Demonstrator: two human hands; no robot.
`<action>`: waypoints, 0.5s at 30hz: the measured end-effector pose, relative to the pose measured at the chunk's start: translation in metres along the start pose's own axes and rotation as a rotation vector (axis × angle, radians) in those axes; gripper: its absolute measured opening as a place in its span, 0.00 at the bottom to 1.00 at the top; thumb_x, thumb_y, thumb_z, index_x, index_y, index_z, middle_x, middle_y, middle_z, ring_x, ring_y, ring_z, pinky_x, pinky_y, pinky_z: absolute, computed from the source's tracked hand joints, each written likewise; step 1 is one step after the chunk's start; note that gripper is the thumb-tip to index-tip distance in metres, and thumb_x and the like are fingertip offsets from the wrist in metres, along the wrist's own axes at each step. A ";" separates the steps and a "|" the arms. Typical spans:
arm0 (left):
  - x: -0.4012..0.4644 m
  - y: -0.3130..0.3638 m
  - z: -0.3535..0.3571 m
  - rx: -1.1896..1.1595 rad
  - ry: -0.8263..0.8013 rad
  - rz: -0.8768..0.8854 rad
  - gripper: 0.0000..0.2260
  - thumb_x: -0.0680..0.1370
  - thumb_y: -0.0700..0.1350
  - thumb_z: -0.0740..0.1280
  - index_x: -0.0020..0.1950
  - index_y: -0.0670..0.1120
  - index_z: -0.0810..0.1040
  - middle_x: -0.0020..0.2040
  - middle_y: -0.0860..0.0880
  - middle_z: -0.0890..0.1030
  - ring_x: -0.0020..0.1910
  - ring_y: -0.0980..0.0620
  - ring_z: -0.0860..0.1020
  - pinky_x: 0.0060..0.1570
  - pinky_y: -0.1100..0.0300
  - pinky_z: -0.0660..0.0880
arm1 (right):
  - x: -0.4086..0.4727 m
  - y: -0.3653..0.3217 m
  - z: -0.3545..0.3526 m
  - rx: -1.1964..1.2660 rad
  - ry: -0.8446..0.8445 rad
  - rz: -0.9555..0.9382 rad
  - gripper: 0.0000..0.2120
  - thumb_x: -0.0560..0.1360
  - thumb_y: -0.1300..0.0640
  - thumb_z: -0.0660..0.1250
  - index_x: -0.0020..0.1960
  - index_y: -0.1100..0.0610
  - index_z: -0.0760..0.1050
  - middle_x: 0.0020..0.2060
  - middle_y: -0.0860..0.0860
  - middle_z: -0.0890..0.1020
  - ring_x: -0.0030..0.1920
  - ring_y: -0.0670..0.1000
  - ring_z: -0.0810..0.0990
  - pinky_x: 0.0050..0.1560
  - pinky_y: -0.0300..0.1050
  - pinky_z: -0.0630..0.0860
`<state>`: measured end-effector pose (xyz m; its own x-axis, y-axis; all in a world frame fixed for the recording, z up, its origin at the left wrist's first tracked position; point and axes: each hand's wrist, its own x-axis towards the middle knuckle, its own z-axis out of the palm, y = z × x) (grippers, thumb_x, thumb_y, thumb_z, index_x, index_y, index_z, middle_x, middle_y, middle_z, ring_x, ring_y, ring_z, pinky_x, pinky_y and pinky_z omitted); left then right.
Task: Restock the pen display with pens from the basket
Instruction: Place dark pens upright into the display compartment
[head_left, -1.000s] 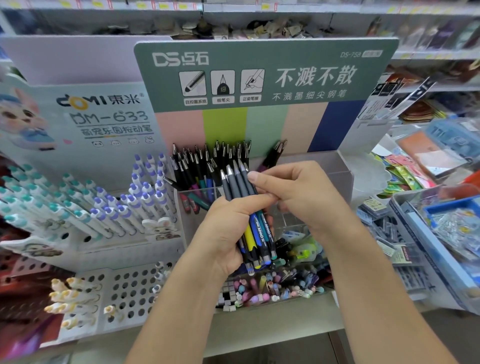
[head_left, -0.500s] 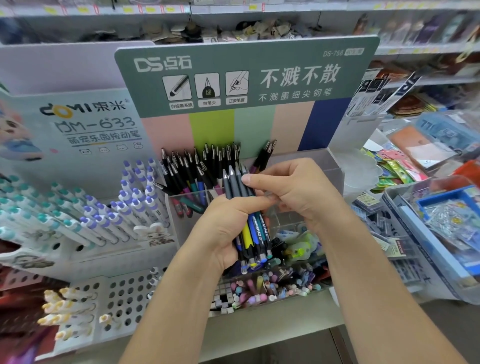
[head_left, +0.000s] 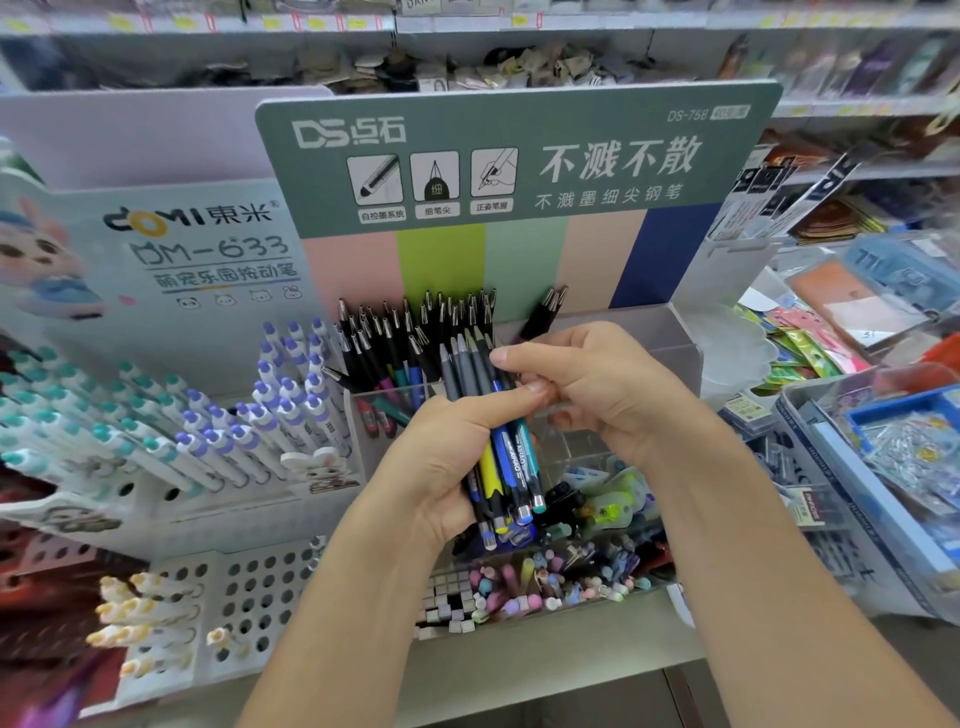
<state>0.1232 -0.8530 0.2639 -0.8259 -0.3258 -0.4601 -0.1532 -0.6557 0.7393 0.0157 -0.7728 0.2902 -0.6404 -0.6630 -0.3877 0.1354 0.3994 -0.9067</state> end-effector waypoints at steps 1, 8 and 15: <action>0.000 0.001 -0.001 0.007 0.011 0.005 0.06 0.69 0.41 0.75 0.43 0.40 0.82 0.32 0.47 0.79 0.26 0.53 0.77 0.28 0.62 0.74 | 0.001 0.000 0.002 0.000 -0.009 0.004 0.08 0.73 0.56 0.76 0.38 0.57 0.80 0.27 0.50 0.78 0.27 0.46 0.77 0.33 0.40 0.73; 0.002 0.005 -0.004 0.004 -0.004 -0.028 0.15 0.64 0.48 0.78 0.43 0.39 0.82 0.31 0.45 0.76 0.26 0.50 0.75 0.28 0.59 0.75 | 0.008 0.002 -0.001 0.524 -0.002 0.026 0.05 0.77 0.62 0.67 0.43 0.62 0.77 0.32 0.54 0.78 0.28 0.47 0.75 0.28 0.38 0.73; 0.003 0.004 -0.012 -0.133 -0.030 -0.020 0.05 0.66 0.43 0.76 0.34 0.43 0.83 0.34 0.47 0.75 0.27 0.53 0.73 0.27 0.60 0.74 | 0.012 0.006 -0.025 0.741 0.312 -0.276 0.07 0.80 0.63 0.66 0.43 0.60 0.77 0.32 0.51 0.80 0.29 0.46 0.76 0.30 0.36 0.76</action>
<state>0.1268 -0.8651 0.2593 -0.8397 -0.2928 -0.4573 -0.0980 -0.7466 0.6580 -0.0100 -0.7632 0.2842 -0.8877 -0.4273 -0.1717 0.3342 -0.3413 -0.8785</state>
